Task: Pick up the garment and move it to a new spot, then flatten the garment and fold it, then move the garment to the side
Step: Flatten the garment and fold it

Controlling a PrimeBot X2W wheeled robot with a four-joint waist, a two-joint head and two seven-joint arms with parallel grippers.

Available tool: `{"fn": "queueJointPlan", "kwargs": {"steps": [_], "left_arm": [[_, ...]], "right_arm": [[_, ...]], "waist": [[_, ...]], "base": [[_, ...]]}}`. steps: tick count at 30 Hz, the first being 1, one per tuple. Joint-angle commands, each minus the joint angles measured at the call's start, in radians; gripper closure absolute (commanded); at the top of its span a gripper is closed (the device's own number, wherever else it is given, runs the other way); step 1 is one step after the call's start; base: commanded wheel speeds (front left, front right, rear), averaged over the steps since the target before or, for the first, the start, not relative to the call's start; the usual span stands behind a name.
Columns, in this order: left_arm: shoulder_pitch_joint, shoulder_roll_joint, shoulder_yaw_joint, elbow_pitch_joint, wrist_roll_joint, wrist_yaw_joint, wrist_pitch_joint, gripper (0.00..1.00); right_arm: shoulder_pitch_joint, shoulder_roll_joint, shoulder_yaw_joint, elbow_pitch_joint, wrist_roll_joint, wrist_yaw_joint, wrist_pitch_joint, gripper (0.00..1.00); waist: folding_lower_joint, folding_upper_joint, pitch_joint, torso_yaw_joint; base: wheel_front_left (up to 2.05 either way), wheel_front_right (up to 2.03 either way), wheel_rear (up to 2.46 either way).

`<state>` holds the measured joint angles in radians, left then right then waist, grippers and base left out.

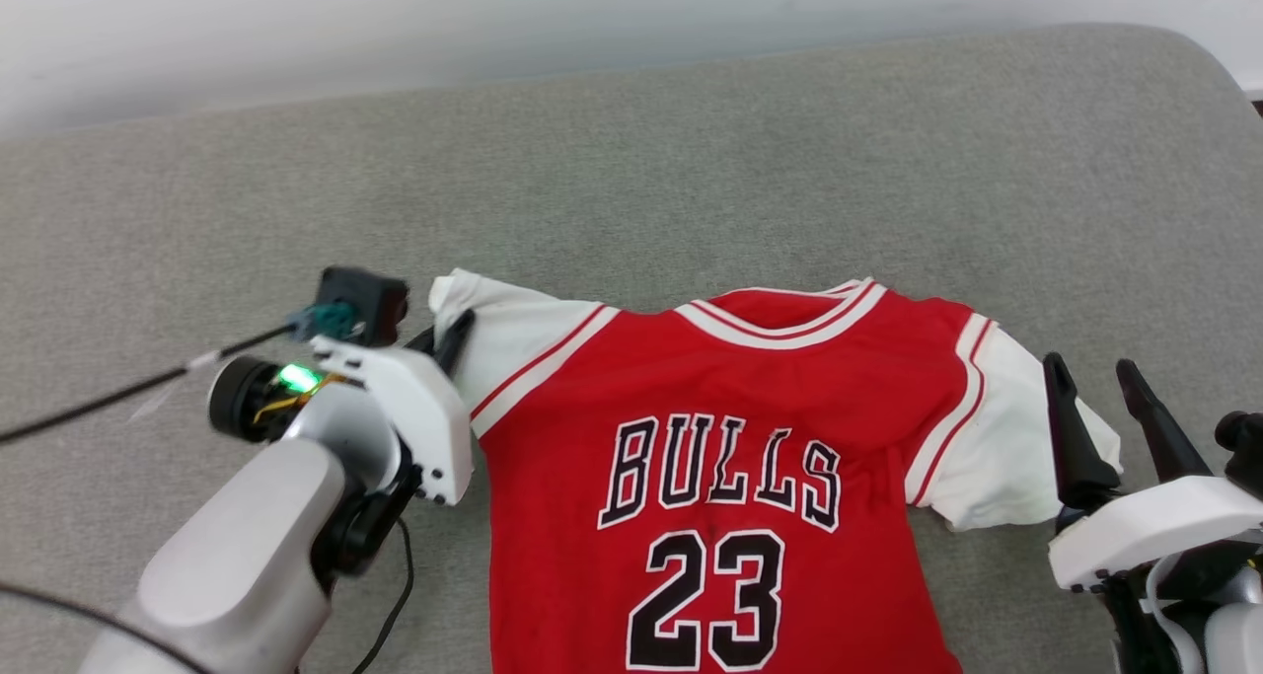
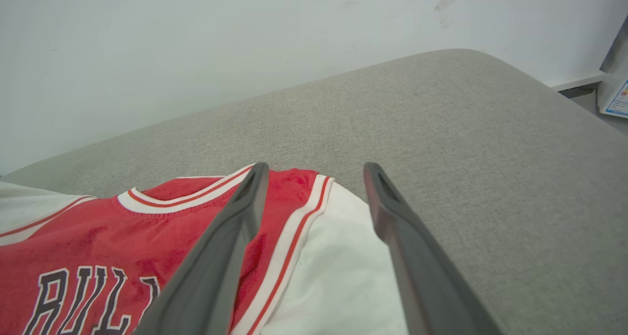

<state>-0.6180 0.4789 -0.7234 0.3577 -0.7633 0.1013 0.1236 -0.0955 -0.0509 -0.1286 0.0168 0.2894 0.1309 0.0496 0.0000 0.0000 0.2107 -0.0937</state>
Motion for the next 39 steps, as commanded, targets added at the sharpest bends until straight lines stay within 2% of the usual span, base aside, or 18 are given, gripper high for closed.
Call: {"fn": "queueJointPlan", "kwargs": {"steps": [1, 5, 10, 17, 21, 27, 36, 37, 38, 39], "left_arm": [[0.043, 0.022, 0.02, -0.047, -0.006, 0.027, -0.028, 1.0], [0.13, 0.07, 0.056, -0.166, -0.015, 0.084, -0.07, 1.0], [0.213, 0.12, 0.091, -0.295, -0.024, 0.147, -0.091, 1.0], [0.254, 0.165, 0.108, -0.439, -0.023, 0.198, -0.065, 1.0], [0.24, 0.175, 0.112, -0.489, -0.015, 0.208, -0.058, 1.0], [0.22, 0.181, 0.116, -0.521, -0.015, 0.208, -0.051, 1.0], [0.225, 0.176, 0.119, -0.52, -0.025, 0.208, -0.059, 1.0], [0.226, 0.176, 0.118, -0.519, -0.027, 0.207, -0.059, 1.0], [0.227, 0.175, 0.118, -0.518, -0.029, 0.206, -0.059, 1.0], [0.228, 0.173, 0.119, -0.516, -0.033, 0.205, -0.059, 1.0]], "right_arm": [[0.009, 0.001, -0.022, 0.009, -0.003, 0.0, 0.037, 0.0], [0.009, -0.032, -0.074, 0.037, 0.023, 0.0, 0.156, 0.0], [-0.017, -0.102, -0.119, 0.08, 0.063, 0.0, 0.326, 0.0], [-0.109, -0.173, -0.088, 0.147, 0.106, 0.0, 0.554, 0.0], [-0.186, -0.204, -0.056, 0.203, 0.103, 0.0, 0.62, 0.0], [-0.279, -0.239, -0.002, 0.289, 0.095, 0.0, 0.647, 0.0], [-0.272, -0.221, 0.087, 0.424, 0.138, 0.0, 0.749, 0.0], [-0.269, -0.218, 0.091, 0.436, 0.146, 0.0, 0.762, 0.64], [-0.271, -0.215, 0.091, 0.445, 0.156, 0.001, 0.775, 1.0], [-0.274, -0.215, 0.093, 0.452, 0.16, 0.001, 0.784, 1.0]], "waist": [[0.0, 0.0, -0.012, 0.015], [0.0, 0.0, -0.022, 0.033], [0.0, 0.0, -0.026, 0.052], [0.0, 0.0, 0.011, 0.073], [0.0, 0.0, 0.051, 0.083], [0.0, 0.0, 0.105, 0.104], [0.0, 0.0, 0.12, 0.118], [0.0, 0.0, 0.12, 0.118], [0.0, 0.0, 0.12, 0.118], [0.0, 0.0, 0.118, 0.118]], "base": [[0.0, 0.0, 0.0], [0.0, 0.0, 0.0], [0.0, 0.0, 0.0], [0.0, 0.0, 0.0], [0.0, 0.0, 0.0], [0.0, 0.0, 0.0], [0.0, 0.0, 0.0], [0.0, 0.0, 0.0], [0.0, 0.0, 0.0], [0.0, 0.0, 0.0]]}}
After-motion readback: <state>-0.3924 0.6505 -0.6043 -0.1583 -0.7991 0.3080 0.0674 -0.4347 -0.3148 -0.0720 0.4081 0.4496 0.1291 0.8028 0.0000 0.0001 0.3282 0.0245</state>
